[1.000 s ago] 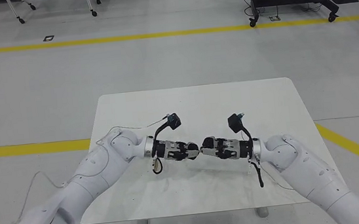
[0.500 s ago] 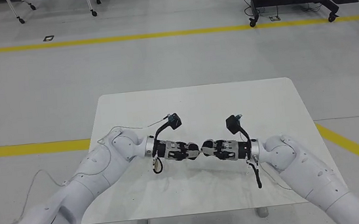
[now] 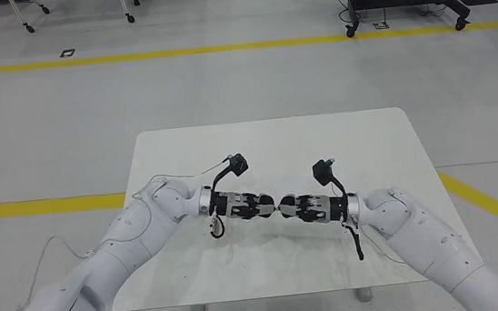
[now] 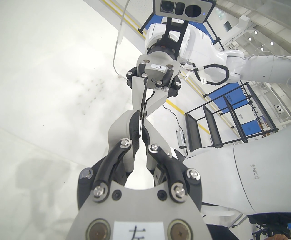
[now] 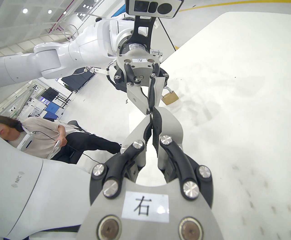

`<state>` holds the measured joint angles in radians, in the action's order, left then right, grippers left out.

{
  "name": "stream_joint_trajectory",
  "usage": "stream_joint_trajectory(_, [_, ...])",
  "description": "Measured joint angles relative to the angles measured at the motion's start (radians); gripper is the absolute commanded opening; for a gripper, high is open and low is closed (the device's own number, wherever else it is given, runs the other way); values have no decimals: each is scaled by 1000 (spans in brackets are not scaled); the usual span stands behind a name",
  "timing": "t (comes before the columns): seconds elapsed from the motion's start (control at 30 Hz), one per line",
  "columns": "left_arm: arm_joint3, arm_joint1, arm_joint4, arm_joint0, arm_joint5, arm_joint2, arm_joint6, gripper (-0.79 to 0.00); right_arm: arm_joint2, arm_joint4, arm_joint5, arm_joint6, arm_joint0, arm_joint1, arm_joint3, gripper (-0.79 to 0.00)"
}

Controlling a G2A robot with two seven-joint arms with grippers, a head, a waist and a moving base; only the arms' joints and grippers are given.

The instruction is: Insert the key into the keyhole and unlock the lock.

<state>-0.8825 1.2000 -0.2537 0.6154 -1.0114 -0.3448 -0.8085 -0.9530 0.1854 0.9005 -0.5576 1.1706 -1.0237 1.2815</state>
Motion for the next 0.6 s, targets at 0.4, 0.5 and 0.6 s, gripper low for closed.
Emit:
stream_joint_trajectory(0.4, [-5, -42, -51, 31, -1, -110, 10, 0, -44, -49, 50, 32, 16, 9, -17, -785])
stream_joint_trajectory(0.5, [-23, -72, -21, 49, -1, -168, 16, 0, -74, -60, 79, 48, 37, 18, -16, -785])
stream_joint_trajectory(0.6, [-50, -110, 43, 75, -1, -238, 43, 0, -102, -73, 101, 56, 57, 26, -12, -785])
